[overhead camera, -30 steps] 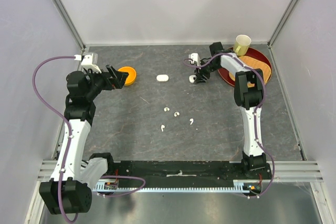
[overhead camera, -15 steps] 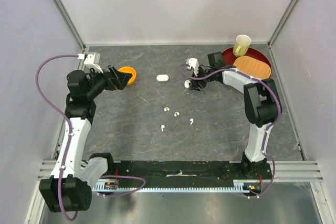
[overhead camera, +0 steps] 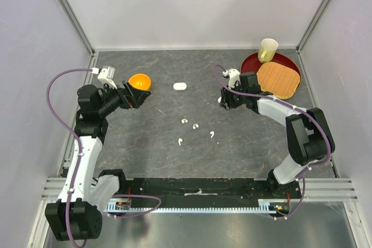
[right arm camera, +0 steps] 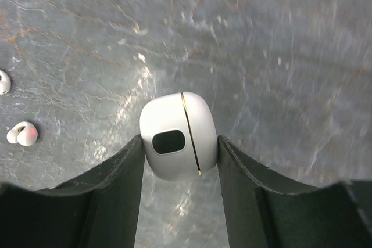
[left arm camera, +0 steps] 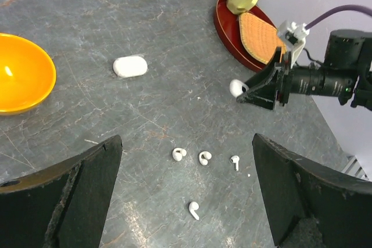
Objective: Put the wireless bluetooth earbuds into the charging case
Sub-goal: Pick up the charging case at the center of the board.
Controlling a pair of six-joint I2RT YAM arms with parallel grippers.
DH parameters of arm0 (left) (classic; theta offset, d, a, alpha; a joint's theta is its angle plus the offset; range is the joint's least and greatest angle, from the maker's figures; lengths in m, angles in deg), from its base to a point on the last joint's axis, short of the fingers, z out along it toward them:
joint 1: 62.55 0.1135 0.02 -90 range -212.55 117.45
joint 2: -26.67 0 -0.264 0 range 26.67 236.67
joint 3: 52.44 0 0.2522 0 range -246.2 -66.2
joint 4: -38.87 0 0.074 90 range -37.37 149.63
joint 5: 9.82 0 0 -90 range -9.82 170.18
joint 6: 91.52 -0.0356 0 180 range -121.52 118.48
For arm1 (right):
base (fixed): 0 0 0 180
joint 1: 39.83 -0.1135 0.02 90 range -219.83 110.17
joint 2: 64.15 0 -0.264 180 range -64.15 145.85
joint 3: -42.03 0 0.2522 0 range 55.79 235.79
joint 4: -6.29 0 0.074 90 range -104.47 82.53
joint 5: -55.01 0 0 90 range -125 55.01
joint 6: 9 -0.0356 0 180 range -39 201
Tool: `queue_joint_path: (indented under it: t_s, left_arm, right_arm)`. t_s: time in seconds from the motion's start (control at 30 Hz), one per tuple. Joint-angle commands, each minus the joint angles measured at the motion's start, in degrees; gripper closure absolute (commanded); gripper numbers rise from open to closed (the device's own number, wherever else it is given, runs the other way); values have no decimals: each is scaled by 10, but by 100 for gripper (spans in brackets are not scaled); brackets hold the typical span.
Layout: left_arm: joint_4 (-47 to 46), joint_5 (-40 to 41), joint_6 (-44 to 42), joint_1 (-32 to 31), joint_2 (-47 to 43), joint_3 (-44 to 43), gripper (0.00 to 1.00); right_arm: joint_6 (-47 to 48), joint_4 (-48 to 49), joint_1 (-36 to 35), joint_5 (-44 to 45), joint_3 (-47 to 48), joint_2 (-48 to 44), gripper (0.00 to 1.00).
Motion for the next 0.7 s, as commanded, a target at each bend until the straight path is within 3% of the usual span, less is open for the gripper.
queue_joint_path:
  t_s: [0.0,0.27,0.47,0.67]
  left_arm:
    - [6,-14,11,0,-24,-2,1]
    - [7,-12,14,1,-32,5,1]
    - [8,-9,15,0,-31,6,2]
    - [8,-9,17,1,-31,7,1]
  right_arm:
    - [-152,31,-5,87,-41,-46,89]
    - [-210,61,-31,214,-89,-39,84]
    - [-233,80,-35,237,-110,-22,79]
    - [-237,73,-43,236,-103,-1,66]
